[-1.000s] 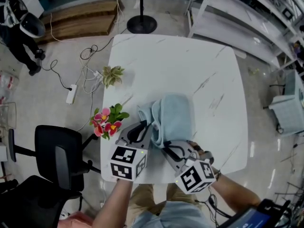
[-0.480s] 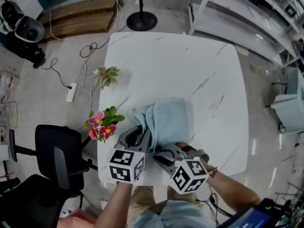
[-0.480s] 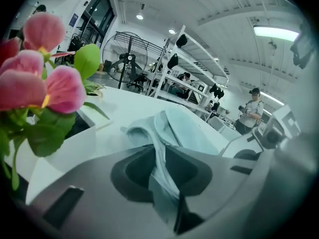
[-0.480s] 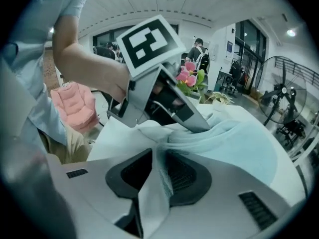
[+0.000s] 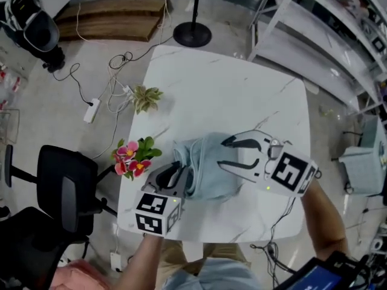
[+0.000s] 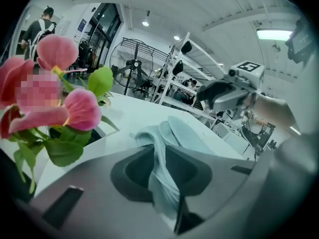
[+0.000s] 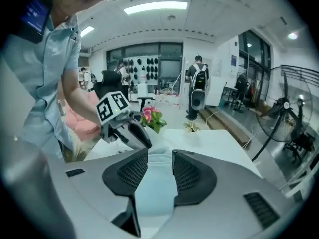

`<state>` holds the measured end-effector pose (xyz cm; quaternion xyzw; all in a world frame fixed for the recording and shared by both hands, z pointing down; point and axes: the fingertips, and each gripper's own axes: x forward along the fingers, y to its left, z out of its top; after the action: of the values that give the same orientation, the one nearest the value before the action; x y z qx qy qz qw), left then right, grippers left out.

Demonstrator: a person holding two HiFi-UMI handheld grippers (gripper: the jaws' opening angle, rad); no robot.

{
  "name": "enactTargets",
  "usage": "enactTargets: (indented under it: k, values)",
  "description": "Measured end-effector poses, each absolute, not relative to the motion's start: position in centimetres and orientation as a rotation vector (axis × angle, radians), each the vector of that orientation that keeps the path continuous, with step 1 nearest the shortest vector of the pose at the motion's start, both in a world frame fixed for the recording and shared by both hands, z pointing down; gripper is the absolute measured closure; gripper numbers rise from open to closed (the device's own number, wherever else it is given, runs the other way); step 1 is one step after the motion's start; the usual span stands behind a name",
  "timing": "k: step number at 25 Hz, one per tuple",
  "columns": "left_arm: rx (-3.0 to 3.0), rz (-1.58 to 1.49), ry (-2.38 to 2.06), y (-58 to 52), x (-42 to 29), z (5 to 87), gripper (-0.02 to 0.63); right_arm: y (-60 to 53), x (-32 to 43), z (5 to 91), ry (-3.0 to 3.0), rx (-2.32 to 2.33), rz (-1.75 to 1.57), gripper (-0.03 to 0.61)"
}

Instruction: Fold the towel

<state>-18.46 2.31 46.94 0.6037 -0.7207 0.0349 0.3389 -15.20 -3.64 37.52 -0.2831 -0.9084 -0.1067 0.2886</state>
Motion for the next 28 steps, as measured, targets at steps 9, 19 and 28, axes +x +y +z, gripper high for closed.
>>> enactTargets:
  k: [9, 19, 28]
  values:
    - [1.522, 0.099, -1.906, 1.2, -19.8, 46.5, 0.528, -5.6, -18.7, 43.2, -2.120, -1.169, -0.207, 0.324]
    - [1.508, 0.104, -1.880, -0.1, -20.5, 47.6, 0.525, -4.2, -19.0, 46.4, -1.952, -1.413, -0.135, 0.463]
    - [1.602, -0.017, -1.814, -1.9, -20.1, 47.3, 0.526, -3.0, -18.3, 40.9, -2.064, -1.530, -0.177, 0.540]
